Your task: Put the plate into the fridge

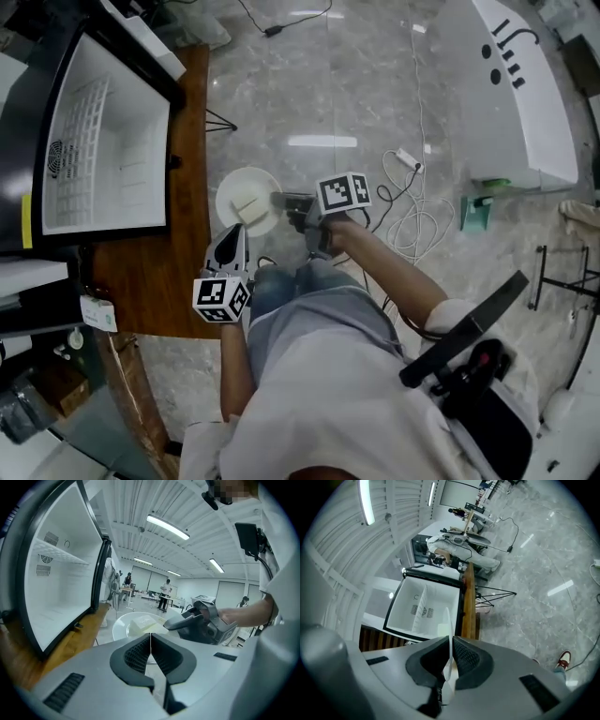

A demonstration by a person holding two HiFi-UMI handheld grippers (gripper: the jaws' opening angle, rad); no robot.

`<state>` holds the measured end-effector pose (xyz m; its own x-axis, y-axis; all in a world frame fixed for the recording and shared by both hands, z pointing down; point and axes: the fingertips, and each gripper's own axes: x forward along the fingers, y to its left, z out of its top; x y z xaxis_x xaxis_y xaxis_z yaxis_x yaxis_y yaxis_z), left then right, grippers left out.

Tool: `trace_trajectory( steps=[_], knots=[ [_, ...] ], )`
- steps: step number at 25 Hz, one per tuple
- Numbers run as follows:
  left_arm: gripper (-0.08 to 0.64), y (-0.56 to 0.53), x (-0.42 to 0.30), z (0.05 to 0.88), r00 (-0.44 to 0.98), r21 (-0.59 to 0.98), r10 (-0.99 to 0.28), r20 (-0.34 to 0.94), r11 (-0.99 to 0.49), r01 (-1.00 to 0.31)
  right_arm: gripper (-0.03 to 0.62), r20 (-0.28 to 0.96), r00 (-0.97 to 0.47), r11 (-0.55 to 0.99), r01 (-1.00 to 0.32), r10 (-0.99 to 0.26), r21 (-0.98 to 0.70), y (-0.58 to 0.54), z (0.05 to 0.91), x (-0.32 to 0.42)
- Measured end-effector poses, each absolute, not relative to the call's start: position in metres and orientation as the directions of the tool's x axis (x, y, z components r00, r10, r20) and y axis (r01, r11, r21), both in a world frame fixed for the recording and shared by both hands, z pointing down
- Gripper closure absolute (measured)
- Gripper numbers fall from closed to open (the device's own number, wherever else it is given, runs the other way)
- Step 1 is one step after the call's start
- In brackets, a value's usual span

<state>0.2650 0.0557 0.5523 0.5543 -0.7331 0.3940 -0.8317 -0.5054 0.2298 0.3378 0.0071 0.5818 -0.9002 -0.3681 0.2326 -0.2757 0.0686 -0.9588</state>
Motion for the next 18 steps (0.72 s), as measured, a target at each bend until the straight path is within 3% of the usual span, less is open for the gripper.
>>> trace_trajectory(
  steps=[8,18],
  knots=[
    [0.540,-0.032,0.235,0.532,0.488,0.201,-0.810,0.323,-0.446,-0.872,0.566,0.174,-0.930,0.079,-0.210,-0.323,-0.974,-0.098,0.562,0.297],
    [0.540,-0.185,0.123,0.435,0.360,0.173,-0.913,0.192,-0.330,-0.928,0.566,0.082,-0.990,0.211,-0.105,-0.117,-0.972,-0.277,0.449,0.125]
  ],
)
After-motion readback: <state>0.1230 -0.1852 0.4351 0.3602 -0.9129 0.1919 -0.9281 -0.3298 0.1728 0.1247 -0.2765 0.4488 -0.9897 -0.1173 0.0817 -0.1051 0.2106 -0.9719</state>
